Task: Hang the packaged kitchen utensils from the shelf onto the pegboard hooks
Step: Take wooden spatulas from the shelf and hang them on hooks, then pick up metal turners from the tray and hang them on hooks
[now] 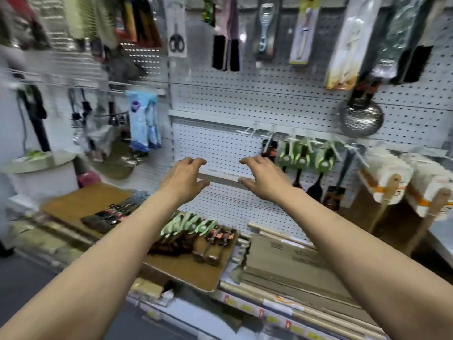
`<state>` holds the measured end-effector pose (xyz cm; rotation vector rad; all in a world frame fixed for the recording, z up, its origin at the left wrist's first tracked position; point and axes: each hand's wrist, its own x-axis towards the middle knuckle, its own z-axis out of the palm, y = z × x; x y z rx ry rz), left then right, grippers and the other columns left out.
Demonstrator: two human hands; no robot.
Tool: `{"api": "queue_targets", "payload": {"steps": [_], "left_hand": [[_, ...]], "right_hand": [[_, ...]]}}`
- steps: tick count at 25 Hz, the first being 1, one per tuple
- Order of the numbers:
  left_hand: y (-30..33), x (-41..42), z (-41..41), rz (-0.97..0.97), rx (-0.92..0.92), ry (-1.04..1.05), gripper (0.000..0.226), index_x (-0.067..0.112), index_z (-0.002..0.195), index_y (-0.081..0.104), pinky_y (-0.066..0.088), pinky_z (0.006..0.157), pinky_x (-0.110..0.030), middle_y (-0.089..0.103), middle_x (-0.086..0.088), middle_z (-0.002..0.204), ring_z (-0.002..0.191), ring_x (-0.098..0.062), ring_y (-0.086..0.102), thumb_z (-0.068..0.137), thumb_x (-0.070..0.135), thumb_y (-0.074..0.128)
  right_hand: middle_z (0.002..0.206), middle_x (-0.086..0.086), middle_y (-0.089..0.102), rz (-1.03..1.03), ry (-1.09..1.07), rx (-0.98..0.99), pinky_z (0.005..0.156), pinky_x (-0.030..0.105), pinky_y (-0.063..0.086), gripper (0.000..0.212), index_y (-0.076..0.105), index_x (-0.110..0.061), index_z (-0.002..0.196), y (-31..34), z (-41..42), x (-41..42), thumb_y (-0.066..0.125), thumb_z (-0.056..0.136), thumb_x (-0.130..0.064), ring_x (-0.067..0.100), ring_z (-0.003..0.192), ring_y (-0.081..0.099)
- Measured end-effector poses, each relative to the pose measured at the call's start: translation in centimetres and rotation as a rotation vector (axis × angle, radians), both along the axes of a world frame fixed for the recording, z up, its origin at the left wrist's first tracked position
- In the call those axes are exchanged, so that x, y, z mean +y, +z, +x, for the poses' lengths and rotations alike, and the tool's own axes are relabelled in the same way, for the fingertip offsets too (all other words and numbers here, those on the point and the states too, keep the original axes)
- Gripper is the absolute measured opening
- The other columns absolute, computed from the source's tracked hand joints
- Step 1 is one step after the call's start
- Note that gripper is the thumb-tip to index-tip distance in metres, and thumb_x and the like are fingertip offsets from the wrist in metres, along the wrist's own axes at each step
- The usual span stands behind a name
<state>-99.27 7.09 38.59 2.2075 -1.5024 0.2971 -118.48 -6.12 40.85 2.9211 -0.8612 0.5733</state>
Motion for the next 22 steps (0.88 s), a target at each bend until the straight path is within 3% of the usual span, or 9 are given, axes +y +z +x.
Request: {"api": "queue_targets", "payload": {"steps": [11, 15, 18, 22], "left_hand": [[-0.3, 12.9, 27.6, 0.050, -0.044, 0.182, 0.057, 0.021, 0.134, 0.046, 0.048, 0.094, -0.044, 0.055, -0.013, 0.123, 0.116, -0.034, 0.054, 0.085, 0.045, 0.066], [-1.5, 12.7, 37.1, 0.046, -0.027, 0.209, 0.057, 0.023, 0.134, 0.047, 0.049, 0.092, -0.047, 0.055, -0.011, 0.124, 0.113, -0.033, 0.055, 0.085, 0.044, 0.066], [-2.2, 11.3, 44.2, 0.044, -0.015, 0.222, 0.055, 0.024, 0.133, 0.046, 0.050, 0.090, -0.046, 0.055, -0.008, 0.121, 0.110, -0.031, 0.056, 0.086, 0.043, 0.066], [-2.6, 7.7, 53.8, 0.100, 0.017, 0.223, 0.054, 0.027, 0.133, 0.045, 0.050, 0.091, -0.046, 0.054, -0.007, 0.125, 0.114, -0.030, 0.054, 0.087, 0.044, 0.065]], "right_hand": [[0.146, 0.006, 0.048, 0.039, 0.136, 0.011, 0.104, 0.036, 0.040, 0.058, 0.042, -0.025, 0.145, 0.0, 30.5, 9.9, 0.061, 0.094, -0.046, 0.027, 0.136, 0.042], [0.145, 0.009, 0.047, 0.106, 0.193, 0.024, 0.110, 0.036, 0.034, 0.058, 0.043, -0.020, 0.145, -1.6, 41.6, 9.2, 0.063, 0.094, -0.040, 0.029, 0.137, 0.039], [0.141, 0.002, 0.051, 0.119, 0.219, 0.009, 0.106, 0.046, 0.043, 0.056, 0.045, -0.028, 0.139, -3.1, 49.3, 7.3, 0.063, 0.091, -0.049, 0.027, 0.133, 0.046], [0.142, 0.004, 0.050, 0.202, 0.212, 0.036, 0.107, 0.049, 0.042, 0.056, 0.044, -0.026, 0.141, -4.7, 59.5, 3.8, 0.063, 0.092, -0.045, 0.028, 0.134, 0.043]]}}
